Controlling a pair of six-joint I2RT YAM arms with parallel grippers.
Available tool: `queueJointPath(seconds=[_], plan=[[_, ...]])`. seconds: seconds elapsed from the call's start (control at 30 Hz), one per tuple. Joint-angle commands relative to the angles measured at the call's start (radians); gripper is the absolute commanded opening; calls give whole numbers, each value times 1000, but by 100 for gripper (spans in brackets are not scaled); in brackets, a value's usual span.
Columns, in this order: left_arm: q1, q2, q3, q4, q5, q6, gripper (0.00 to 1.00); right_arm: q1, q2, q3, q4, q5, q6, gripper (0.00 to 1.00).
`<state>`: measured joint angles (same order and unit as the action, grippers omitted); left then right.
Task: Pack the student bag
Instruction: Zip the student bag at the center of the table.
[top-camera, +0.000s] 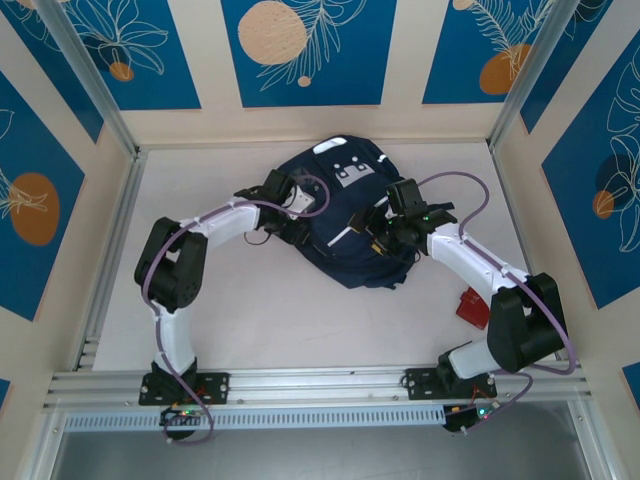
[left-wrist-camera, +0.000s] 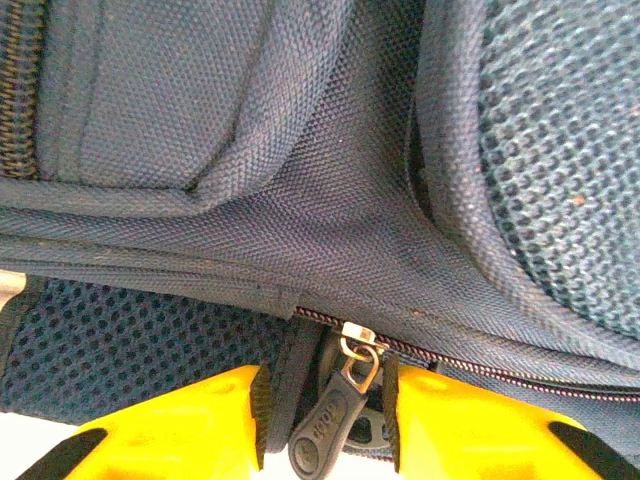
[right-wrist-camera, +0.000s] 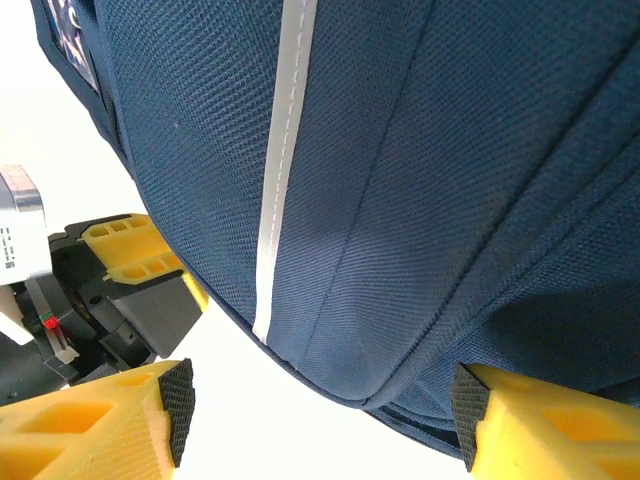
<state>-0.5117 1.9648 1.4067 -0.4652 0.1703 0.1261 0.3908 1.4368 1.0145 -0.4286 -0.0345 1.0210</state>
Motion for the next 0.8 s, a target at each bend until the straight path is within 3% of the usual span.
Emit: queueJointPath(seconds=[0.0,0.37,0.77], plan=[[0,35,35,-22,-21,21,31,7,15,21,2,-19,13,71],[-1,-23,29,-21,-47,4,0,17,47,22,-4,13,23,70],[-3,-193,-90,-24,43,-74,0,39,112,15,131,-1,81,55]])
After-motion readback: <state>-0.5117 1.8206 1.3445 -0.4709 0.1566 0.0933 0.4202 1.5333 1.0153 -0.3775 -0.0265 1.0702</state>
